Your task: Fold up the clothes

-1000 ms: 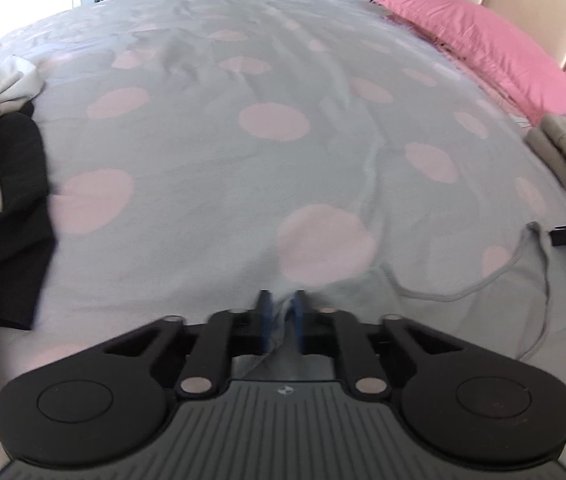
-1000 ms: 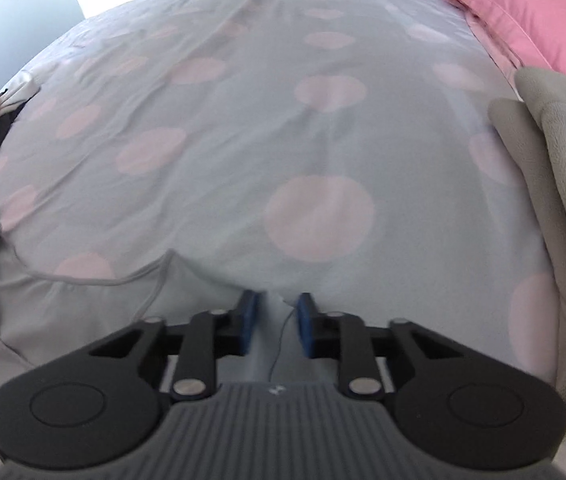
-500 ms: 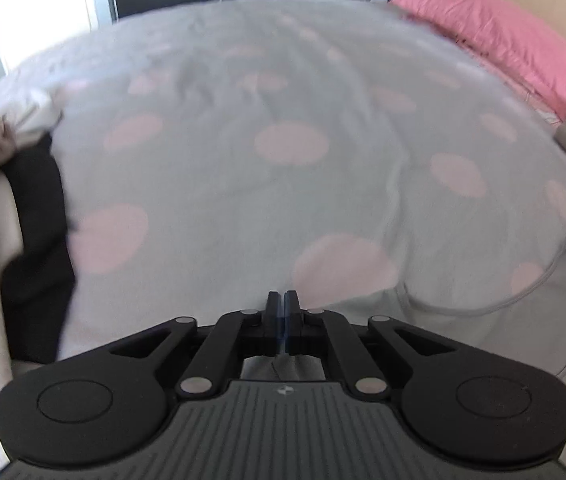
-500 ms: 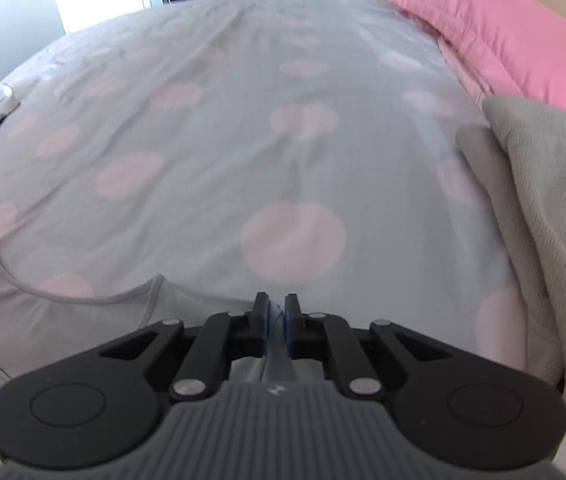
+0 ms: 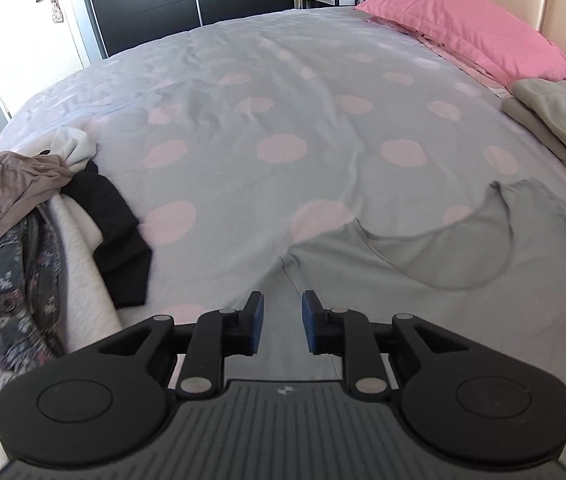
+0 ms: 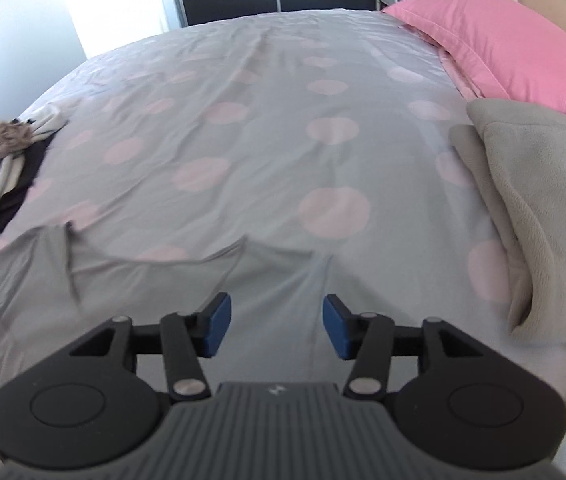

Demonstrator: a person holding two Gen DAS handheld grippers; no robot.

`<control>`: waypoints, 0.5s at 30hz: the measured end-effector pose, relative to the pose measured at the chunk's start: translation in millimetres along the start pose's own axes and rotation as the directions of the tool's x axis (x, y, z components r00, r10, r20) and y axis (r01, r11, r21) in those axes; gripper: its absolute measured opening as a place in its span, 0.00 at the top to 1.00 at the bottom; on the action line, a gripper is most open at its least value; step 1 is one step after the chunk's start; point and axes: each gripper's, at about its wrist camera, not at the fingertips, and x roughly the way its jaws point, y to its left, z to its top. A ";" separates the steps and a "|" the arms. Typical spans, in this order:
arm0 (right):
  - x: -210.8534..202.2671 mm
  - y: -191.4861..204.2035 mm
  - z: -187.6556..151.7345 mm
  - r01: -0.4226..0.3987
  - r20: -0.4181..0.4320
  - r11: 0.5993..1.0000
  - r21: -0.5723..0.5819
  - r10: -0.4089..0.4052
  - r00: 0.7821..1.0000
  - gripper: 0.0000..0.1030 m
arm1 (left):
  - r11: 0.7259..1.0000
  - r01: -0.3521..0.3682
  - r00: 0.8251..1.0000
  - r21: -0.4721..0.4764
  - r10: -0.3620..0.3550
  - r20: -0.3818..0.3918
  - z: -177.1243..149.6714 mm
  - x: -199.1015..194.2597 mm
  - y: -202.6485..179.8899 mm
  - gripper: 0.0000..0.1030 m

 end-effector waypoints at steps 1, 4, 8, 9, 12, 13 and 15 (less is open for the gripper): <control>-6.8 6.3 -5.2 -0.006 0.006 1.000 -0.004 0.006 1.000 0.47 | 1.000 0.003 1.000 0.003 -0.003 -0.003 -3.7 -7.2 -1.3 0.82; -26.0 23.5 -20.4 -0.026 0.014 1.000 -0.007 0.026 1.000 0.47 | 1.000 -0.009 1.000 0.009 0.009 -0.027 -16.5 -24.9 -6.5 0.77; -42.9 36.9 -37.4 -0.064 -0.046 0.997 0.044 0.066 0.997 0.47 | 0.999 -0.042 0.998 0.000 0.042 -0.036 -37.7 -40.2 -9.4 0.52; -44.6 40.8 -42.0 -0.061 -0.074 0.997 0.045 0.064 0.995 0.47 | 0.999 -0.041 0.999 -0.011 0.041 -0.035 -42.6 -41.6 -8.0 0.52; -47.5 48.4 -59.0 -0.039 -0.143 0.998 0.056 0.046 0.989 0.47 | 0.997 -0.049 0.998 -0.052 0.047 -0.040 -51.4 -40.8 -0.6 0.52; -47.5 49.3 -64.5 -0.036 -0.160 0.998 0.059 0.045 0.986 0.47 | 0.996 -0.055 0.998 -0.065 0.052 -0.044 -53.5 -40.0 2.3 0.52; -46.3 48.3 -73.2 -0.030 -0.176 0.996 0.079 0.043 0.983 0.47 | 0.995 -0.065 0.997 -0.073 0.063 -0.036 -54.2 -40.4 6.8 0.52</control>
